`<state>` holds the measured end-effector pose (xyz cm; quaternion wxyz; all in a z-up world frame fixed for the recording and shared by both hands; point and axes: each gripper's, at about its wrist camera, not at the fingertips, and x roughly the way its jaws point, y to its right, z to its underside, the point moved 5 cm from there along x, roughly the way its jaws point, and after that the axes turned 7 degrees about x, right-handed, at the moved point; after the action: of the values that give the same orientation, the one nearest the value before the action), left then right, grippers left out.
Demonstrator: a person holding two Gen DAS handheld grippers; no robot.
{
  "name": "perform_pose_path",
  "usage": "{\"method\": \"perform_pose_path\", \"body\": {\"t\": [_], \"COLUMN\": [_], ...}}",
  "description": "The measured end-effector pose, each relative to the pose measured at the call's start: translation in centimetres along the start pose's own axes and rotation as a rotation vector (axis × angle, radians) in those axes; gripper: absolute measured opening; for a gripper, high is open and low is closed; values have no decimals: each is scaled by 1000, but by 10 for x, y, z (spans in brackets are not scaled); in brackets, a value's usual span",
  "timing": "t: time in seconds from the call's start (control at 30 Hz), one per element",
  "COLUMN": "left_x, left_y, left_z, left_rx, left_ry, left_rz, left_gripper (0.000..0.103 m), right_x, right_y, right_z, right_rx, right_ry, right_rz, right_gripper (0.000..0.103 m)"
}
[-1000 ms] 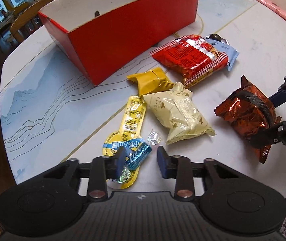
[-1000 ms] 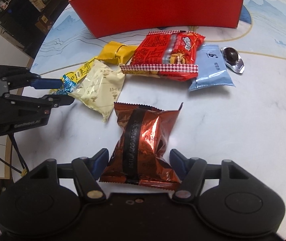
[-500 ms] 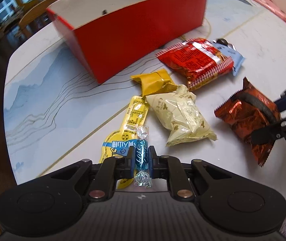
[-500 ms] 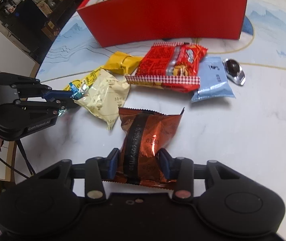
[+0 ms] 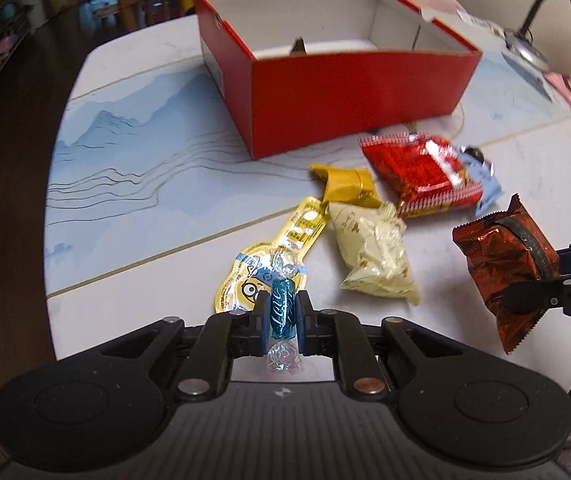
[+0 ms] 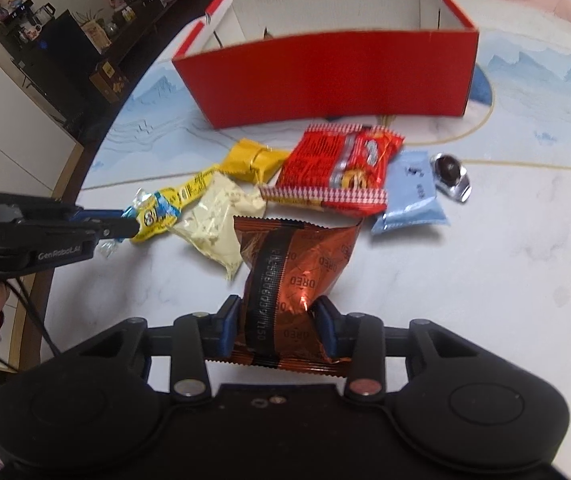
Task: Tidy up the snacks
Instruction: 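Lift both snacks and carry them over the red box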
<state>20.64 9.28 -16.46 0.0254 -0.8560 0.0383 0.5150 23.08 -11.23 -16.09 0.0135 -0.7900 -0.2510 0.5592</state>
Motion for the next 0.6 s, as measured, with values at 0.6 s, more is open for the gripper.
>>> {"method": "perform_pose_path", "body": {"t": [0.6], "left_x": [-67], "left_y": [15], "left_z": [-67], "left_rx": [-78], "left_ry": [165], "left_rz": [-11], "left_gripper": [12], "right_x": [-62], "right_y": [6], "right_z": [-77], "right_rx": [-45], "right_ry": [210], "right_rz": [15], "right_gripper": [39]}}
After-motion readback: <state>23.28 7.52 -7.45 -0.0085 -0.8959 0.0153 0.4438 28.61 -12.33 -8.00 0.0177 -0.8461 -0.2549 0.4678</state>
